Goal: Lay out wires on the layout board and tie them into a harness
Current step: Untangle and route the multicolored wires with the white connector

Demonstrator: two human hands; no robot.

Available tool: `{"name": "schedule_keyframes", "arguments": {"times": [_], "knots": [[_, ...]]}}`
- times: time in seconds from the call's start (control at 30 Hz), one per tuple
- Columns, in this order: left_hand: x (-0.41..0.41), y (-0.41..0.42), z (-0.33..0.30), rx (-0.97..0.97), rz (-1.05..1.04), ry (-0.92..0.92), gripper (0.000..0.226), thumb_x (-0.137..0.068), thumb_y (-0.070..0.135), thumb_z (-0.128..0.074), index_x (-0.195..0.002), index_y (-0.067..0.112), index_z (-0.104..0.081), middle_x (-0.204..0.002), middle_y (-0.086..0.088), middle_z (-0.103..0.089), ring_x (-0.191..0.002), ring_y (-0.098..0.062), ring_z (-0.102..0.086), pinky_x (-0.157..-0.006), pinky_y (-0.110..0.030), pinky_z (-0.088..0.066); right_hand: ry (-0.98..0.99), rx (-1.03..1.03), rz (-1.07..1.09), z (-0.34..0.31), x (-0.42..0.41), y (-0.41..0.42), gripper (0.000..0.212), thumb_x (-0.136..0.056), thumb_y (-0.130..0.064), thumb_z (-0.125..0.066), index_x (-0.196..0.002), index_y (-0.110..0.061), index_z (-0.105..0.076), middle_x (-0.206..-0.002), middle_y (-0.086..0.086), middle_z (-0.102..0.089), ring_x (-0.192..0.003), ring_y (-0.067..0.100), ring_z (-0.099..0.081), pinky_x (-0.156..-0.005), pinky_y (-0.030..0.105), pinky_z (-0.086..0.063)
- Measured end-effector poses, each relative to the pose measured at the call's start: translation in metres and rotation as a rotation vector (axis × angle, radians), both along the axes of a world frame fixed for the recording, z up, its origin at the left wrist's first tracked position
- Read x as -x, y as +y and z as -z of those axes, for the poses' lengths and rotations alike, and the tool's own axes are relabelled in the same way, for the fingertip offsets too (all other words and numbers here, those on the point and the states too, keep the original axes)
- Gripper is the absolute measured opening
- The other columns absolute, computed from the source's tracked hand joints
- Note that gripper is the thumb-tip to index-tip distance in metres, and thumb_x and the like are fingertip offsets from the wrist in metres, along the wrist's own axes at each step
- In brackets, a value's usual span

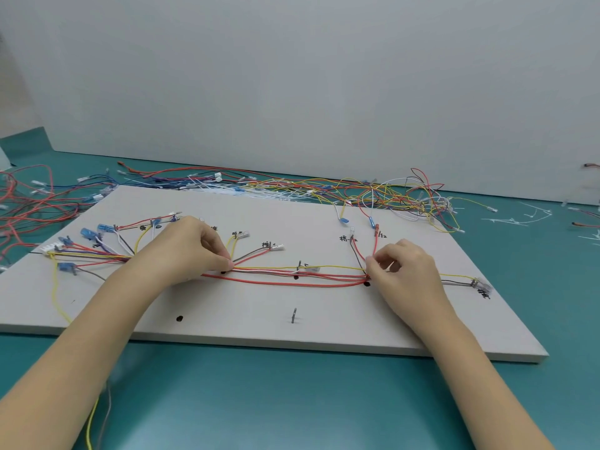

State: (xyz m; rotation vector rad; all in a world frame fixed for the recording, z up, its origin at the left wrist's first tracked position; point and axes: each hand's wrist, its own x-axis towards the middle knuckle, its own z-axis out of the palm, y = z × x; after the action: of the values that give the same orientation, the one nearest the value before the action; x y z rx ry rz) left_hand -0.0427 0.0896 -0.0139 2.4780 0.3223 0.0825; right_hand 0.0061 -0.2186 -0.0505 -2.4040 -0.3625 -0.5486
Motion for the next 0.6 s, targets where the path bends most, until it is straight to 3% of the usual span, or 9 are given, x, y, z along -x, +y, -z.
{"name": "schedule_keyframes", "arguments": {"times": [0.17, 0.33, 0.5, 0.6], "knots": [[0.000, 0.001, 0.000, 0.011, 0.001, 0.002, 0.012, -0.070, 0.027, -0.084, -0.061, 0.028, -0.076, -0.061, 0.010, -0.069, -0.070, -0.011, -0.064, -0.058, -0.023, -0.042, 0.022, -0.026, -0.036, -0.002, 0.001, 0.002, 0.015, -0.085, -0.016, -0.065, -0.070, -0.014, -0.066, -0.075, -0.001, -0.059, -0.075, 0.019, -0.053, -0.072, 0.030, -0.040], [-0.001, 0.001, 0.000, 0.001, 0.002, 0.002, 0.012, -0.070, 0.027, -0.084, -0.062, 0.027, -0.076, -0.064, 0.007, -0.071, -0.072, -0.013, -0.065, -0.059, -0.024, -0.044, -0.052, -0.118, 0.304, -0.012, -0.004, -0.027, 0.016, -0.086, -0.015, -0.057, -0.077, -0.010, -0.069, -0.088, 0.009, -0.063, -0.090, 0.027, -0.051, -0.075, 0.031, -0.034], [0.000, 0.000, 0.000, 0.000, -0.001, -0.003, 0.011, -0.070, 0.027, -0.084, -0.063, 0.025, -0.076, -0.065, 0.006, -0.071, -0.072, -0.013, -0.065, -0.059, -0.023, -0.043, 0.161, 0.046, 0.530, -0.010, -0.004, -0.046, 0.029, -0.091, -0.022, -0.052, -0.108, -0.003, -0.067, -0.113, 0.021, -0.053, -0.110, 0.035, -0.038, -0.085, 0.035, -0.029], [0.001, 0.000, 0.000, -0.007, 0.002, -0.003, 0.011, -0.071, 0.026, -0.084, -0.063, 0.025, -0.076, -0.065, 0.006, -0.071, -0.072, -0.013, -0.065, -0.058, -0.023, -0.044, 0.280, 0.157, 0.525, -0.009, -0.003, -0.046, 0.035, -0.092, -0.024, -0.049, -0.109, 0.003, -0.063, -0.116, 0.024, -0.050, -0.113, 0.037, -0.036, -0.089, 0.038, -0.031]]}}
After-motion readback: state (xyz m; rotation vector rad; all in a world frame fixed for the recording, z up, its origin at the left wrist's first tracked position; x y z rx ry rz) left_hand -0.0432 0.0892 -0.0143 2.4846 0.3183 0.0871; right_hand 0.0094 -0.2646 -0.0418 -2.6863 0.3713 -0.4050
